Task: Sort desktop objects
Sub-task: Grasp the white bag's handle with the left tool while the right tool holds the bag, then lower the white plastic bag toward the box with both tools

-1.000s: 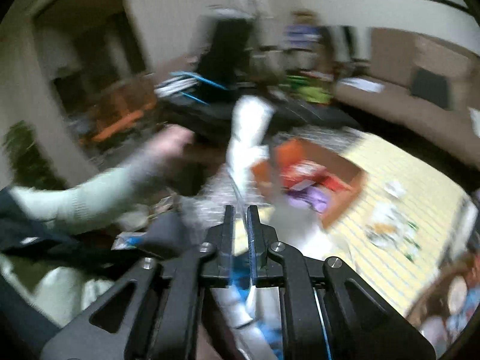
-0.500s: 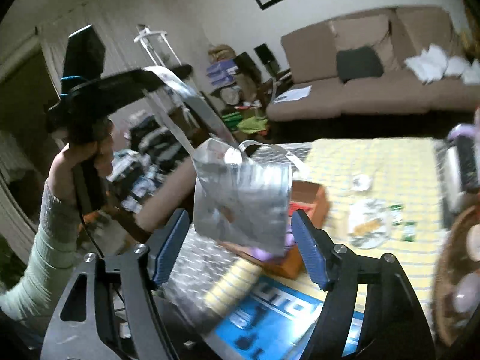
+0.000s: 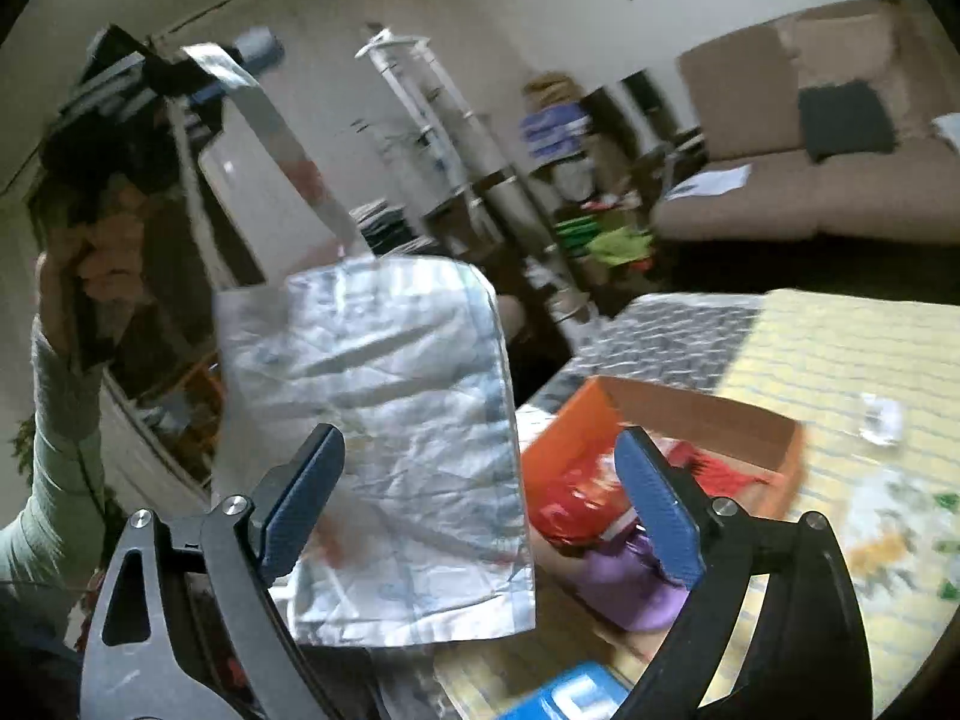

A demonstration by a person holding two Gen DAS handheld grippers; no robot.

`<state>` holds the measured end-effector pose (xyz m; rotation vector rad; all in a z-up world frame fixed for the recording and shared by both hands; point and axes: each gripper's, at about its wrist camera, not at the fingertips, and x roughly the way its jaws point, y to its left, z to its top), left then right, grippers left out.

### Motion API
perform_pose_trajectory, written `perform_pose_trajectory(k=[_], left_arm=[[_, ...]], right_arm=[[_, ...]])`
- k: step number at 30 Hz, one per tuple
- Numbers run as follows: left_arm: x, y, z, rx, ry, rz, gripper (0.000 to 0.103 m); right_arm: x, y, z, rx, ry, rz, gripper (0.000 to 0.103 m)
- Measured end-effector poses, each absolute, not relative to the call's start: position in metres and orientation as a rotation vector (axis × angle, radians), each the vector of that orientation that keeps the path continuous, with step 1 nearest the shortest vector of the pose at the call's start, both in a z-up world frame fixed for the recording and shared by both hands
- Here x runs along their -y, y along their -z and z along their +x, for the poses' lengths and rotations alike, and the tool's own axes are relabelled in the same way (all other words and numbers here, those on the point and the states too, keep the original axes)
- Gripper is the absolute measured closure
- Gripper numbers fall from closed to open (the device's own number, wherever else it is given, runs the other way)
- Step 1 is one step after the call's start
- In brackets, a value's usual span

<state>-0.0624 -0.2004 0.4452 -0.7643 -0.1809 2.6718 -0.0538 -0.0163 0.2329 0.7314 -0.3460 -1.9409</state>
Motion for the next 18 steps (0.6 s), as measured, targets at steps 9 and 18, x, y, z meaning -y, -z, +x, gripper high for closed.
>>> perform_pose_trajectory(k=[9,18], left_arm=[[0.237,-0.449,-0.085,0.187,-2.651,-0.763,0.101],[0.242,-0.383,-0.164,0.25,-2.558,-0.919,0.102]], right_arm=[[0.102,-0.201,-0.1,0.451,1.624,0.676,0.044],[0.107,-0.168,-0.096,0.353,1.717,0.772,0.099]])
